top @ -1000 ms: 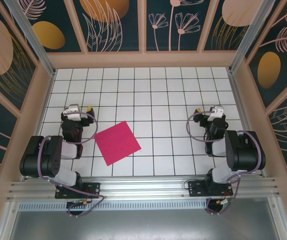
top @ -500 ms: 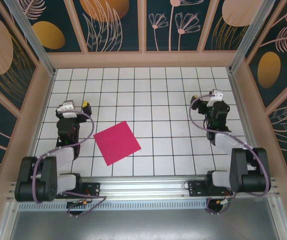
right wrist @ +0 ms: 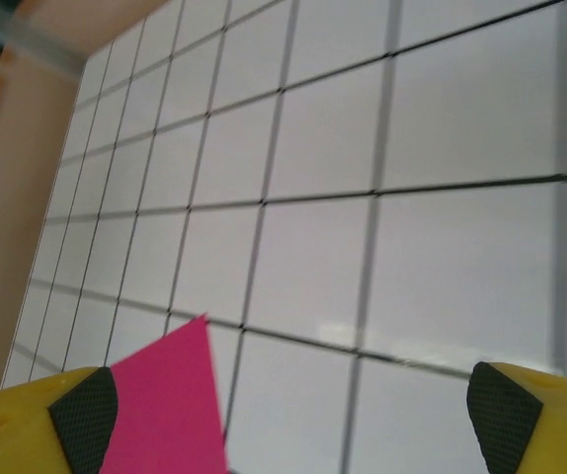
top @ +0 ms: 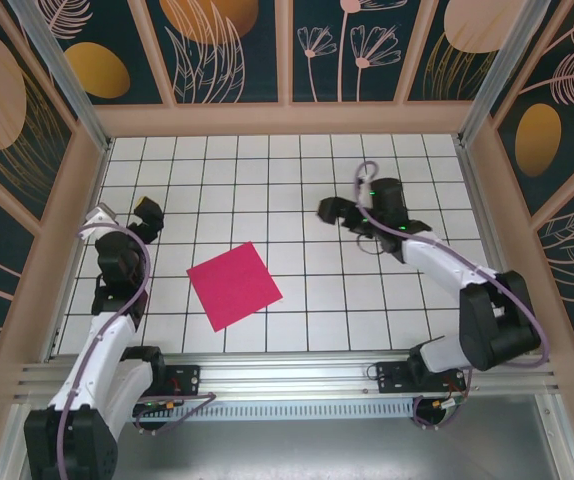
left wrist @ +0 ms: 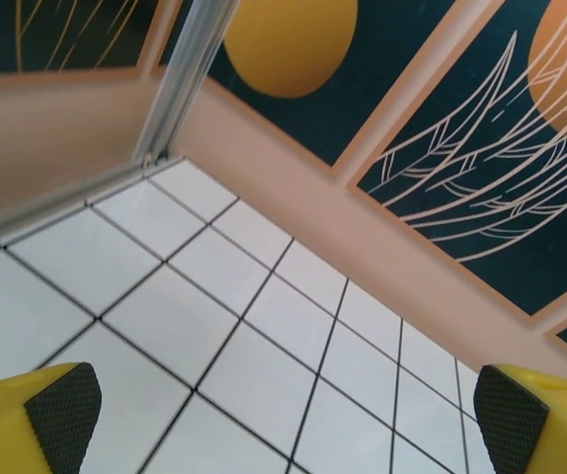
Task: Fold a paper plane with a square sheet of paper (pick it up from the middle)
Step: Move the square sheet of paper to the center of the table.
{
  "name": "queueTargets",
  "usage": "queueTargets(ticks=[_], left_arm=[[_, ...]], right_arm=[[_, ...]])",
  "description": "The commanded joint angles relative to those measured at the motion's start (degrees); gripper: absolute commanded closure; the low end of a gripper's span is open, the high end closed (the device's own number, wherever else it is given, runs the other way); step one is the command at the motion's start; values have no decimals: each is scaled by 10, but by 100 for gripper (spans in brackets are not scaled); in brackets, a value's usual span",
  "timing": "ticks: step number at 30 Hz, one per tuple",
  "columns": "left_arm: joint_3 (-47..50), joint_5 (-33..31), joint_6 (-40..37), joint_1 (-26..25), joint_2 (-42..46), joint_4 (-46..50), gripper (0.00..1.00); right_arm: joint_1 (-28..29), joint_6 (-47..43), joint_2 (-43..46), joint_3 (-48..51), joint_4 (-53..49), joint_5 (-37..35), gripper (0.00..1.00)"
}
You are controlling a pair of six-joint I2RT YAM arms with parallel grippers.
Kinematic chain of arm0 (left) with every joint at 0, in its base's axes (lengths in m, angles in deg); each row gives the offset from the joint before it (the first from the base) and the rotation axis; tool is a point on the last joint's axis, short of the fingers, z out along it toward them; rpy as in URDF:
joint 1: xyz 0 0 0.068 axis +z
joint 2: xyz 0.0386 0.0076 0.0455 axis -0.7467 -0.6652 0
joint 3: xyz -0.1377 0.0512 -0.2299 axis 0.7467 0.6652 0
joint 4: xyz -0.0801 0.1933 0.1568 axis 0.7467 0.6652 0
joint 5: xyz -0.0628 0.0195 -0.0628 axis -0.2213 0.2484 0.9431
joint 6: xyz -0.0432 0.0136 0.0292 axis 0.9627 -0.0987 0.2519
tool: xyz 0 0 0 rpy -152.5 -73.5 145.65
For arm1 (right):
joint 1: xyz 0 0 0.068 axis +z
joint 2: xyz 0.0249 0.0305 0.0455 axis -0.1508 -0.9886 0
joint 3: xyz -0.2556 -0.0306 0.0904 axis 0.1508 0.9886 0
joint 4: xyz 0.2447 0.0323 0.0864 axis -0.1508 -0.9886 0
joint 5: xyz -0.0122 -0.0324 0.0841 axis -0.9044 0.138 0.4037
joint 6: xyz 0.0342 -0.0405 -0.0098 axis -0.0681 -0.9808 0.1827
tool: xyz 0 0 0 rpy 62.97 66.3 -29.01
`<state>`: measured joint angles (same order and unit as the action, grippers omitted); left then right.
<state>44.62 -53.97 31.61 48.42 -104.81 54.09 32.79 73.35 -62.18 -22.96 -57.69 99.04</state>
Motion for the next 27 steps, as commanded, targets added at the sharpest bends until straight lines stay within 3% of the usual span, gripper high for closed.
queueTargets(ticks=[1, 5, 11, 13, 21, 27], left_arm=[[16, 29, 59, 3, 28, 94, 1], [28, 20, 46, 3, 41, 131, 1], [36, 31, 66, 3, 37, 184, 1], [41, 36, 78, 3, 38, 189, 1], [89, 58, 125, 3, 49, 156, 1], [111, 75, 135, 3, 49, 120, 1]], right_arm=[[63, 24, -37, -45, -33, -25, 8], [128, 37, -102, -87, -39, -51, 10], [220, 31, -247, -224, -98, -72, 15], [243, 39, -287, -259, -98, -55, 19], [295, 47, -378, -338, -114, -19, 23], [296, 53, -409, -339, -119, -11, 23]])
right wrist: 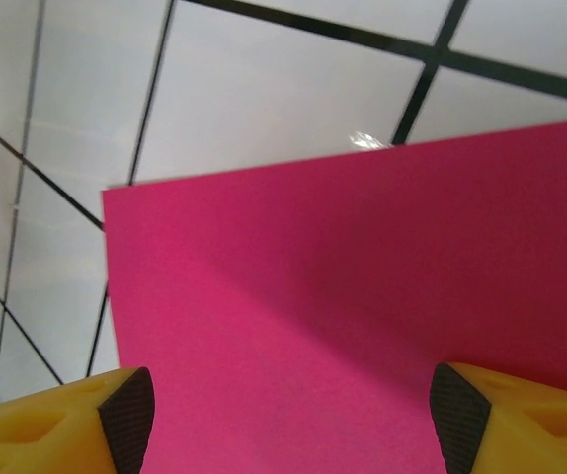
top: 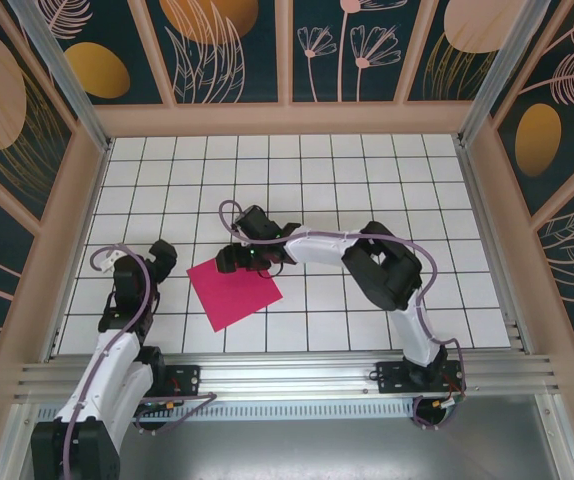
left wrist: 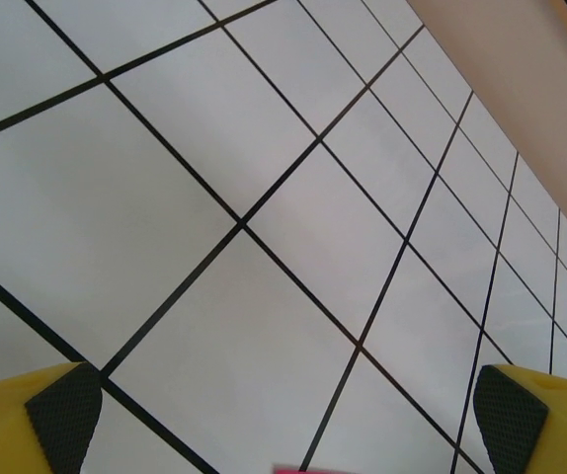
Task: Fold a paper plane with a square sheet of paper (pick it up from the middle)
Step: Move the square sheet of paper to the center of the table.
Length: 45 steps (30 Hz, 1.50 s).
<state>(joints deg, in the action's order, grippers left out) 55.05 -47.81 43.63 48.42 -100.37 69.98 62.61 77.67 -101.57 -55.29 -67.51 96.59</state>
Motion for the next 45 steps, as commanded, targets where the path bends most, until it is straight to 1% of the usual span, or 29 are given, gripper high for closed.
queueTargets(ticks=[1, 6, 10, 15, 17, 21, 24, 29, 32, 34, 36, 39, 40, 42, 45], left_arm=[[9, 15, 12, 3, 5, -42, 2], [12, 35, 4, 3, 4, -65, 1], [13, 57, 0, 3, 1, -86, 2], [7, 105, -8, 3, -12, -117, 2], [-5, 134, -25, 3, -22, -116, 2], [-19, 181, -35, 3, -41, -121, 2], [-17, 205, -38, 3, -46, -127, 1], [-14, 269, -59, 3, -63, -145, 1], [-17, 289, -64, 2, -73, -142, 1], [-17, 291, -65, 2, -71, -134, 1], [-13, 290, -61, 2, -64, -128, 2], [1, 294, -55, 2, -52, -135, 2], [5, 295, -53, 2, -51, -137, 1], [7, 303, -58, 2, -53, -138, 1], [1, 318, -67, 2, -60, -136, 1]], right_arm=[[-2, 10, -20, -15, -25, 8, 23], [-20, 24, -30, 5, -34, -15, 25], [-43, 32, -8, 38, -34, -52, 25], [-82, 23, 39, 82, -47, -100, 25], [-101, 22, 58, 108, -52, -115, 25], [-139, 25, 111, 183, -53, -136, 25], [-165, 30, 155, 236, -51, -151, 25], [-195, 42, 208, 272, -57, -172, 24], [-187, 38, 250, 273, -42, -158, 25], [-163, 36, 284, 278, -14, -157, 24], [-137, 37, 295, 278, 6, -134, 24], [-110, 49, 271, 268, 11, -101, 26], [-99, 49, 261, 264, 9, -100, 27], [-76, 56, 235, 252, -14, -122, 27], [-64, 64, 207, 248, -8, -105, 27]])
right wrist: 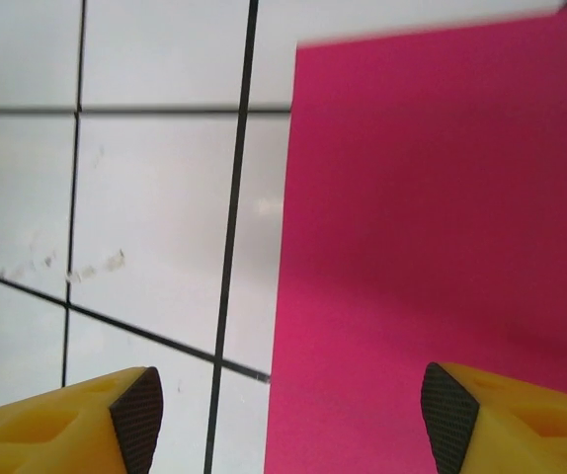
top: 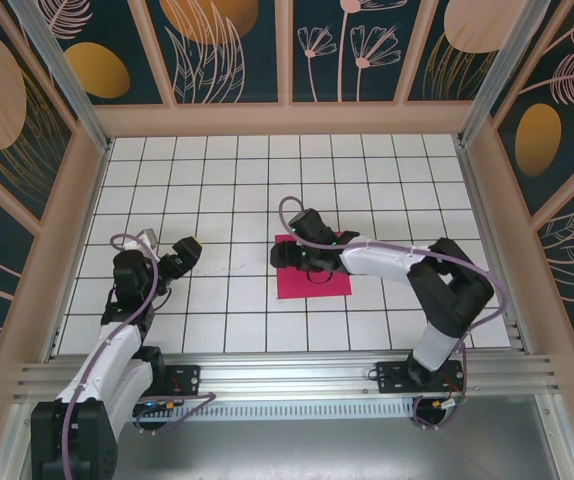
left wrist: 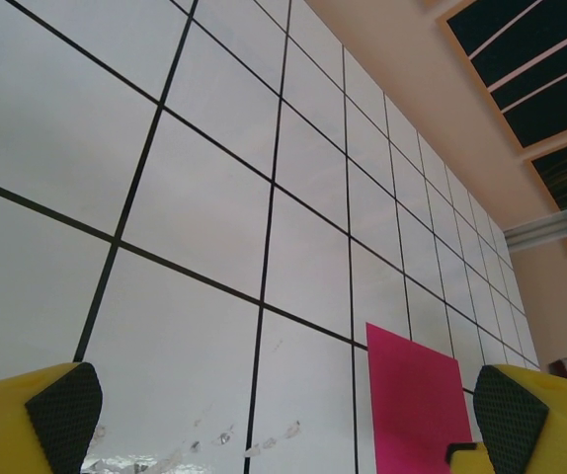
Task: Fold a paper plane with a square sheet of paper (pick it up from the middle)
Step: Move the square sheet of paper to the center of the table.
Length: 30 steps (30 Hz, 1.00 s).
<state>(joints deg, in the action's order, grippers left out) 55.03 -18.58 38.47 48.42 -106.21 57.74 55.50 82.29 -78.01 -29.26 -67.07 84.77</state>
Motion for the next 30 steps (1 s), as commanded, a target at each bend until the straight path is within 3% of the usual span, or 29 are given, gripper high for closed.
queueTargets(ticks=[1, 11, 16, 19, 24, 27, 30], left_arm=[[-1, 29, -17, 2, -4, -15, 1], [-27, 56, -32, -1, -91, -34, 1], [-63, 60, -37, -31, -150, -35, 1], [-70, 44, -37, -44, -150, -36, 1], [-81, 35, -19, -71, -164, -53, 2], [-102, 22, -15, -96, -189, -46, 2], [-129, 5, -30, -130, -220, -29, 2]], right_arm=[[10, 22, -34, -13, -9, 17, 28], [12, 13, -105, -46, -12, -19, 27], [20, 4, -100, -91, -41, -39, 27], [23, 5, -64, -104, -66, -81, 24], [19, 65, -25, -114, -154, -250, 17], [-18, 87, -63, -165, -245, -216, 16], [-32, 85, -90, -183, -269, -196, 18]])
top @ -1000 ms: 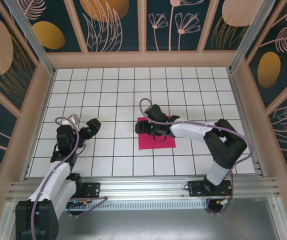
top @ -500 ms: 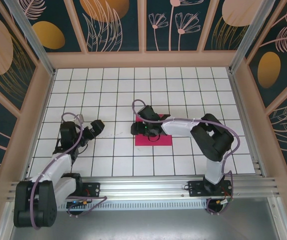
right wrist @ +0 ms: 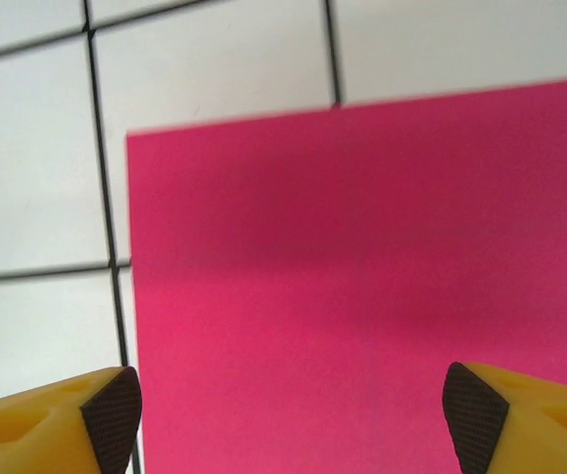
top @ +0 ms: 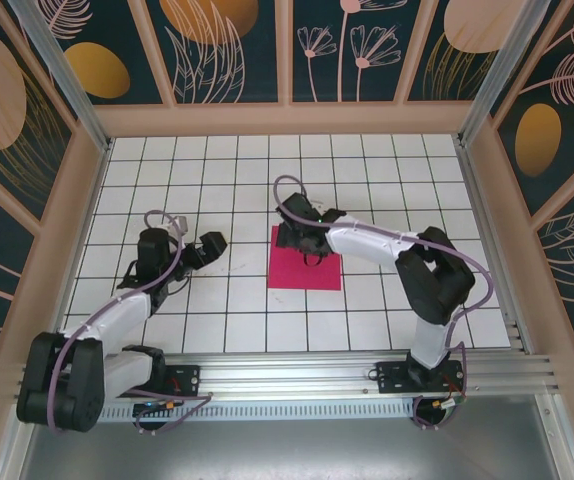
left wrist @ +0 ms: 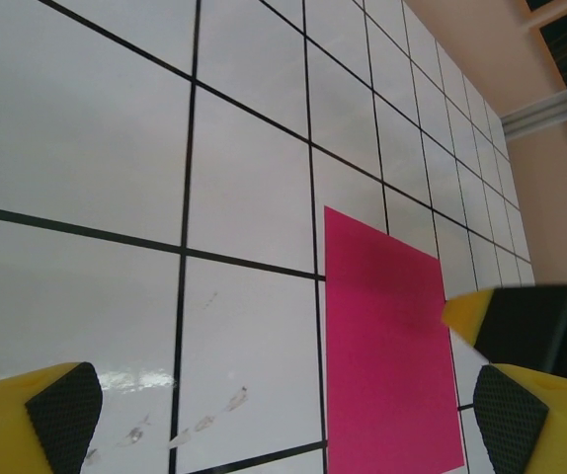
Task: Fold a paper plane with a square sheet of paper (pick it up from the middle)
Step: Move the square sheet of paper to the center of the table.
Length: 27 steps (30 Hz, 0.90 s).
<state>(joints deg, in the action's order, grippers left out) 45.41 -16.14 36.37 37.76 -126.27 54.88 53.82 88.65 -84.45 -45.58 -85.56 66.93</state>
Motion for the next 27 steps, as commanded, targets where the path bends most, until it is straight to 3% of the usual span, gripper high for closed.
queueTargets(ticks=[1, 7, 13, 27], left_arm=[[-42, -27, -14, -34, -28, 9, 2], [-88, -45, -3, -98, -96, -1, 2], [-102, -58, -16, -105, -105, 15, 1], [-109, -62, -31, -105, -100, 36, 1]], right_arm=[[-15, 25, -26, -22, -88, -24, 18], [-31, 47, -52, -33, -73, 34, 20], [-22, 33, -87, -58, -85, 47, 18], [-7, -178, -124, -48, -59, 43, 17]])
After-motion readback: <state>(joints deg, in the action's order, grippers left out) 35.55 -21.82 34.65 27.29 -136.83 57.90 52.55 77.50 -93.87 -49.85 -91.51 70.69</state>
